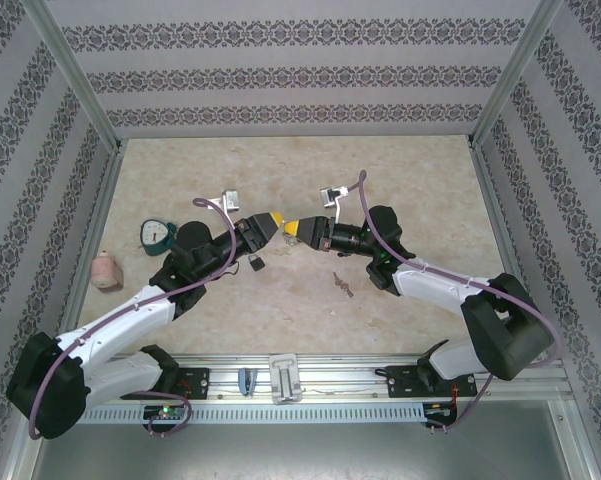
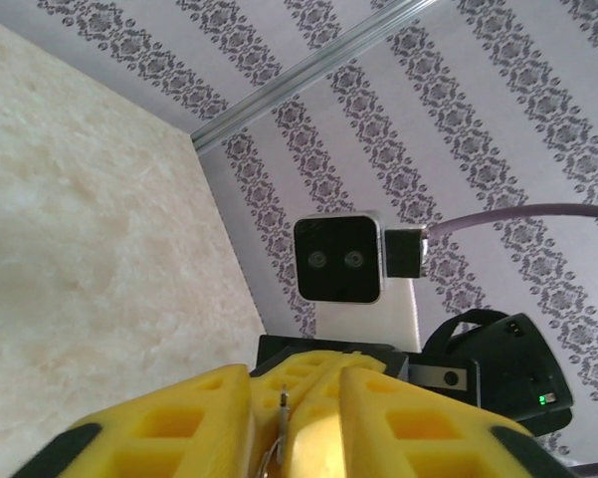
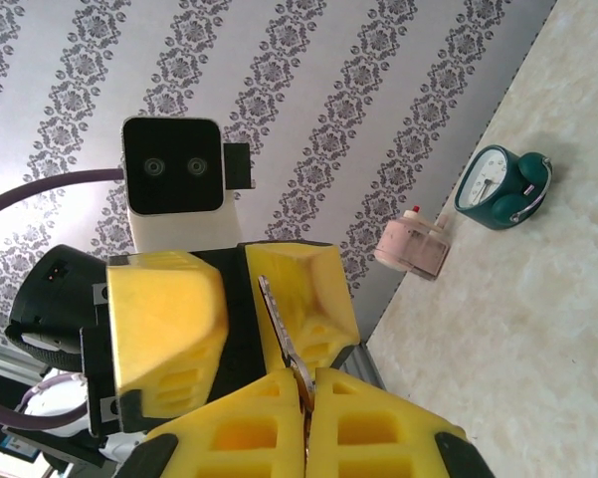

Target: Unlock with the key

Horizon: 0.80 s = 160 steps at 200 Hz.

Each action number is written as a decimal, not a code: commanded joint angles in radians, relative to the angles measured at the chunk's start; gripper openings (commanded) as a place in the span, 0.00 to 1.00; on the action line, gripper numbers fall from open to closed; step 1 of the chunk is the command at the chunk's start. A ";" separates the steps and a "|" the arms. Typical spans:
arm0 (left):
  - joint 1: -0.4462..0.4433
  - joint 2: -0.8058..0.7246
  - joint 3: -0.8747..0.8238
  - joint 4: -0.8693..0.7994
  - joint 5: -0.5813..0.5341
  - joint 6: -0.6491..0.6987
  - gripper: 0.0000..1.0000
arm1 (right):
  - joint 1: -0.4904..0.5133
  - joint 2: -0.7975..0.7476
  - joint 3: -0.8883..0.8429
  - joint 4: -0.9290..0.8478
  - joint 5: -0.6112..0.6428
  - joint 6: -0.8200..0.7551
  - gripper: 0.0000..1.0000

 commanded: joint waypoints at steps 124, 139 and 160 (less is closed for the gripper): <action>0.005 0.034 0.013 0.088 0.020 -0.027 0.00 | -0.029 -0.033 0.012 0.093 0.016 0.040 0.36; 0.005 0.035 0.011 0.093 0.020 -0.029 0.00 | -0.027 -0.032 0.018 0.085 0.011 0.036 0.34; 0.005 0.031 0.006 0.103 0.016 -0.034 0.00 | -0.026 -0.023 0.020 0.085 0.004 0.037 0.28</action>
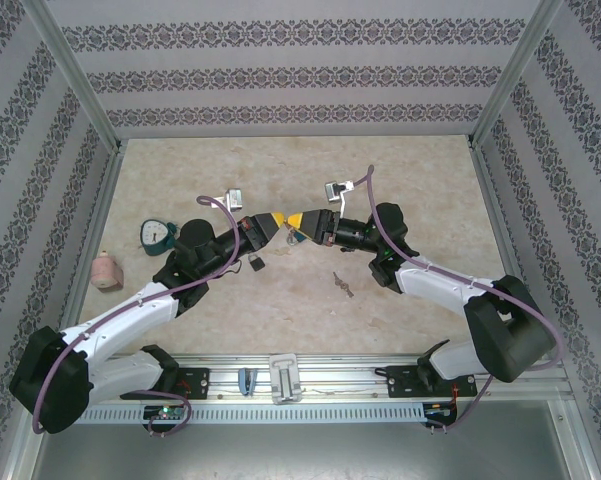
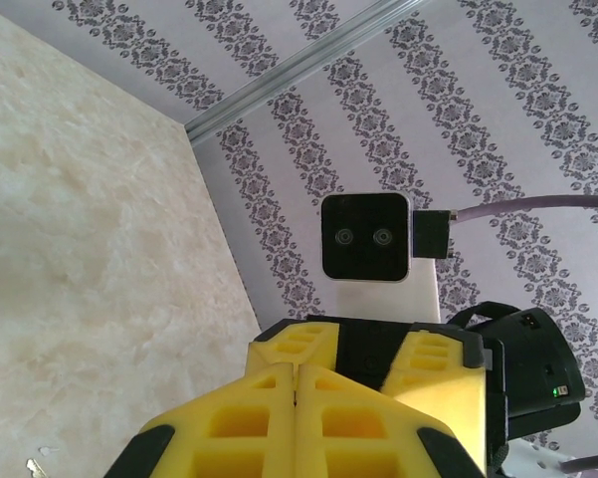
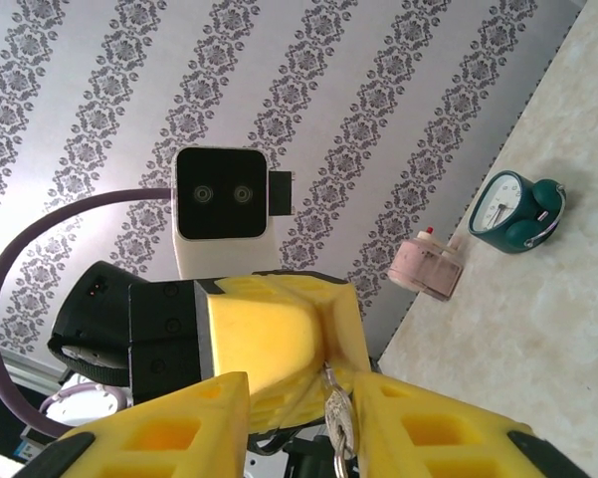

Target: Unlock with the key

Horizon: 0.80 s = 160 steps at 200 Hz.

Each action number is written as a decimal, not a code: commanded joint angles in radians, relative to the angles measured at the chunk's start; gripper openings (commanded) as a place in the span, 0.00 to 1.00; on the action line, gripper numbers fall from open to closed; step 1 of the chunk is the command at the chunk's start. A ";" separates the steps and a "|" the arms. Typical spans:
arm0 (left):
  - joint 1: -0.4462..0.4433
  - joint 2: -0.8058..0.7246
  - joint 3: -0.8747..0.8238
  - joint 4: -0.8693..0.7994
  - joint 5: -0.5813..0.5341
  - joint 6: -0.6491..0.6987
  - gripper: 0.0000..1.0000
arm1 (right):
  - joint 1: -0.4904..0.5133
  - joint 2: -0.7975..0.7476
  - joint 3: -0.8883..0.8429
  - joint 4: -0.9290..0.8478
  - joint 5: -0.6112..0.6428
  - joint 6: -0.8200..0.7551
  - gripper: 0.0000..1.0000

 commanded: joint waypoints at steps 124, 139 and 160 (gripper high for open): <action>0.005 -0.009 -0.018 0.090 -0.014 -0.020 0.00 | 0.018 0.011 0.002 0.031 -0.003 -0.019 0.34; 0.005 -0.008 -0.018 0.091 -0.014 -0.021 0.00 | 0.021 0.014 0.005 0.025 -0.005 -0.023 0.32; 0.005 -0.006 -0.021 0.096 -0.013 -0.025 0.00 | 0.024 0.022 0.005 0.013 0.001 -0.027 0.29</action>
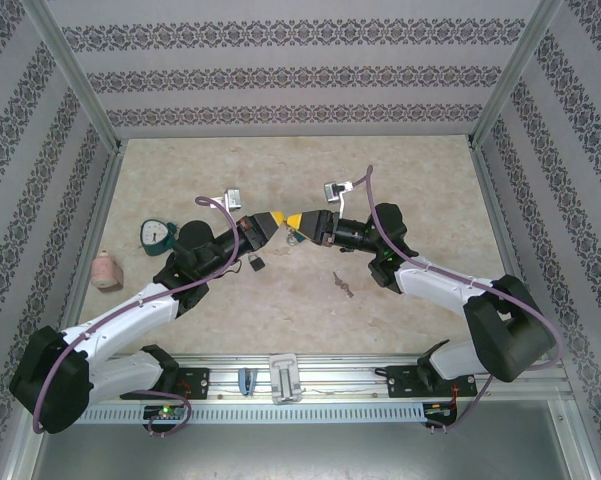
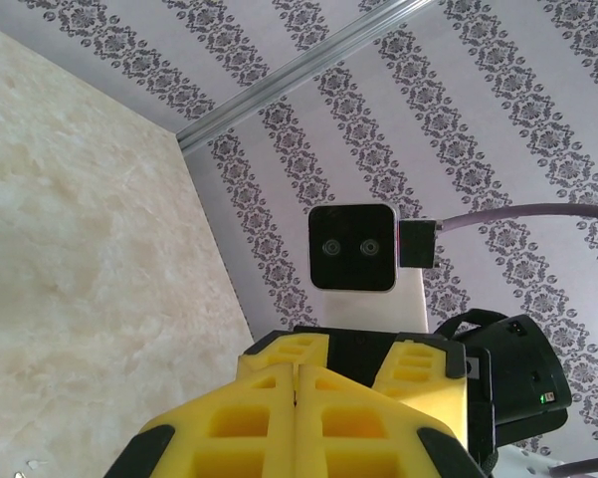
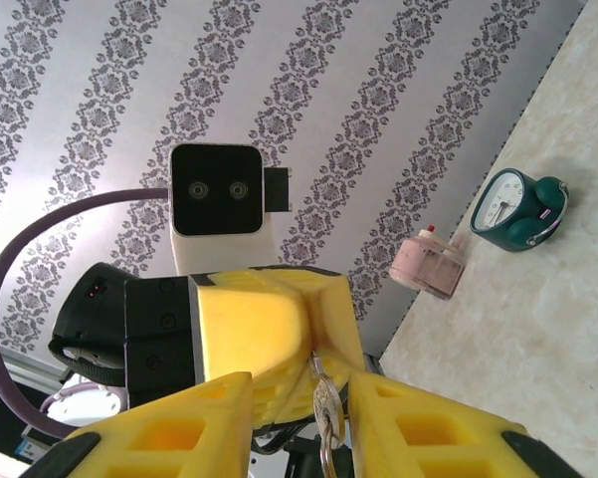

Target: Unlock with the key

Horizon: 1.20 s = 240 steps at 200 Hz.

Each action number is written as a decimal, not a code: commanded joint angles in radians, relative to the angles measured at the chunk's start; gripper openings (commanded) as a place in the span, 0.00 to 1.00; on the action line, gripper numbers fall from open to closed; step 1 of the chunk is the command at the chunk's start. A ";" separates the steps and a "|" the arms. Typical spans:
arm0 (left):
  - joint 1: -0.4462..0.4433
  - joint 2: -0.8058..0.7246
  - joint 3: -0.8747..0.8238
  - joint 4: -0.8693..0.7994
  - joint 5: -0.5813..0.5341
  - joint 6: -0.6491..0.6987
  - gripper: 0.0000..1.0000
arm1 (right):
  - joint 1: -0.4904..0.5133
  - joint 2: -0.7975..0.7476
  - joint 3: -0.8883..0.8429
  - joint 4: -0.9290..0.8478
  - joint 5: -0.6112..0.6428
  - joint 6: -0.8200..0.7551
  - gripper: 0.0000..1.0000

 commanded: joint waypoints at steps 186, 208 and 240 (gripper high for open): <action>0.019 -0.114 0.030 -0.322 -0.152 0.044 0.60 | -0.045 -0.045 -0.036 -0.102 0.014 -0.105 0.00; 0.035 -0.110 0.080 -0.507 -0.179 0.050 0.66 | -0.053 -0.083 -0.038 -0.228 0.039 -0.178 0.00; 0.043 -0.057 0.150 -0.728 -0.225 0.037 0.67 | -0.065 -0.150 -0.032 -0.448 0.109 -0.306 0.00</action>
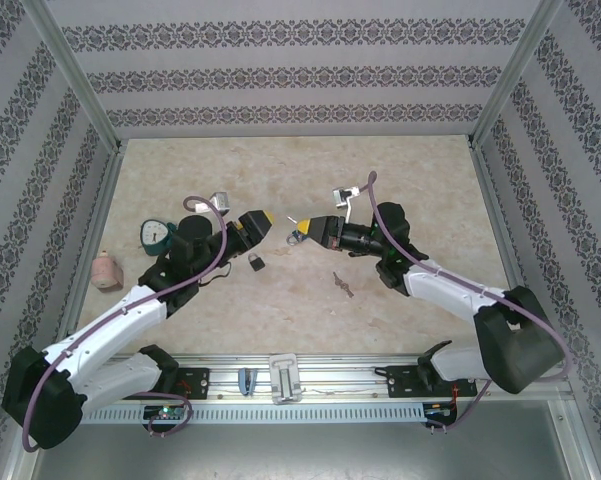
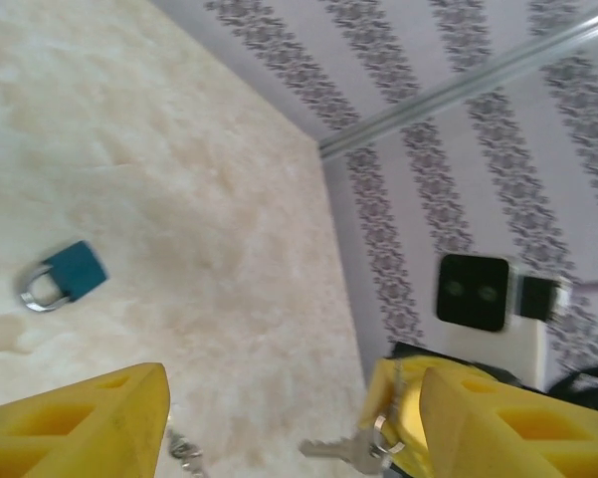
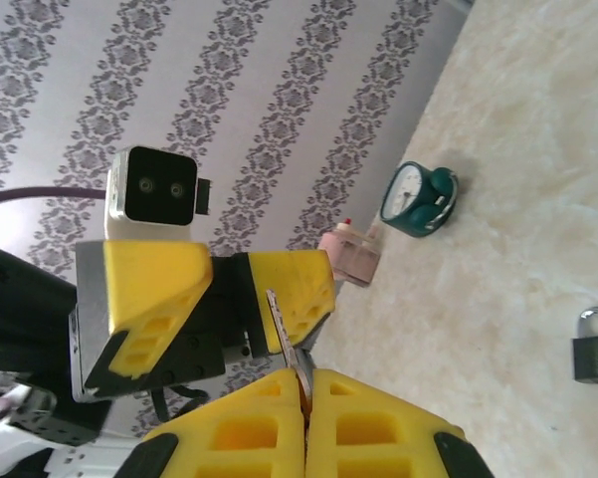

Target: Unlock with the key

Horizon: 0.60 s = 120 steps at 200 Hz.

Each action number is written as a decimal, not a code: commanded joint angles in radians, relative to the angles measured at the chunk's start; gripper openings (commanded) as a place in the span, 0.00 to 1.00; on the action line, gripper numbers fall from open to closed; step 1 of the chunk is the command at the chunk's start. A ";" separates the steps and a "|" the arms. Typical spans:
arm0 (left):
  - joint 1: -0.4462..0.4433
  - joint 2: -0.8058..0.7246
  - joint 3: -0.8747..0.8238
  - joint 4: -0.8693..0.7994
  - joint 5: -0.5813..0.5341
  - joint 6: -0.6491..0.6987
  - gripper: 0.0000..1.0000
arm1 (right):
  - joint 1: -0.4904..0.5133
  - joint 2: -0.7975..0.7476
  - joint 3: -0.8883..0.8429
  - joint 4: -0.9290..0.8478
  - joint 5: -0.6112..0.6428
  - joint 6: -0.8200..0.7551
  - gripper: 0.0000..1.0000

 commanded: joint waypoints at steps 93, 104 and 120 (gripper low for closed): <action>0.032 0.351 0.242 -0.560 -0.072 -0.030 0.72 | -0.027 -0.215 -0.035 -0.518 0.250 -0.314 0.00; 0.037 0.399 0.281 -0.615 -0.088 -0.029 0.72 | -0.027 -0.230 -0.050 -0.520 0.260 -0.314 0.00; 0.043 0.472 0.346 -0.713 -0.115 -0.045 0.71 | -0.027 -0.244 -0.067 -0.524 0.271 -0.313 0.00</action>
